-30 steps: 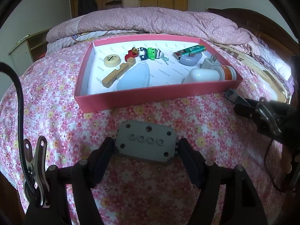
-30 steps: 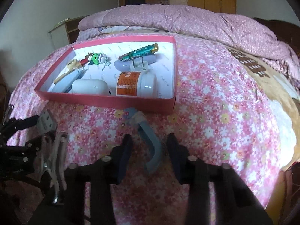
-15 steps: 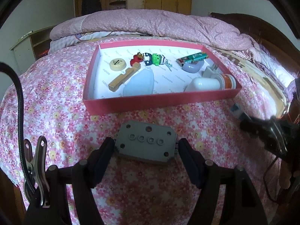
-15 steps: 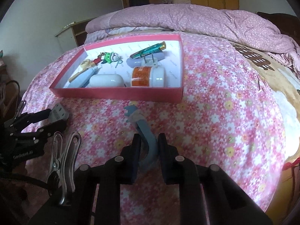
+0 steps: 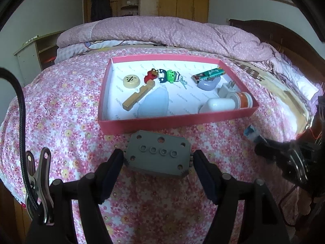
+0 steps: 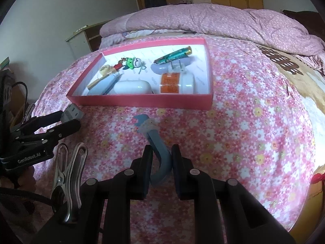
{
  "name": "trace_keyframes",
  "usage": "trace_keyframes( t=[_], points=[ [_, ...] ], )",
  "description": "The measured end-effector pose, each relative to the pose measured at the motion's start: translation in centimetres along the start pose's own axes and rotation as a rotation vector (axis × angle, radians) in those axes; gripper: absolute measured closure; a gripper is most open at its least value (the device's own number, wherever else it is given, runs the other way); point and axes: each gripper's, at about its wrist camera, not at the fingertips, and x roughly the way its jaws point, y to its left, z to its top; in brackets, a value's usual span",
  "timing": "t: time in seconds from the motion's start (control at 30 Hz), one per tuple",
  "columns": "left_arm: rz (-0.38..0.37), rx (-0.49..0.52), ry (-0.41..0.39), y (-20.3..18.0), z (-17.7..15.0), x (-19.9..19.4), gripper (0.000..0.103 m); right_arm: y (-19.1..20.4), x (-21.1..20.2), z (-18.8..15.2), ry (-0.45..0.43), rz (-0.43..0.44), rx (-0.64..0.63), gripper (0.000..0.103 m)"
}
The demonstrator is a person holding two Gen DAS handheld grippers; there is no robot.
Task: Organize rigid objects
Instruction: 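Carry the grey block and blue hook into the pink box, opening both grippers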
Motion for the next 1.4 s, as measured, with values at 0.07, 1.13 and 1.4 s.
trace_keyframes(
  t=[0.07,1.13,1.4],
  points=[
    [0.000,-0.003,-0.003,0.1,0.0,-0.1,0.029,0.2,0.0,0.1,0.001,0.010,-0.002,0.083],
    [-0.023,0.060,-0.089,-0.5,12.5,6.2,0.029,-0.7,3.6,11.6,-0.083,-0.045,-0.039,0.083],
    [-0.004,-0.002,-0.054,1.4,13.7,9.7,0.029,-3.3,6.5,14.5,-0.097,-0.083,0.036,0.083]
  ],
)
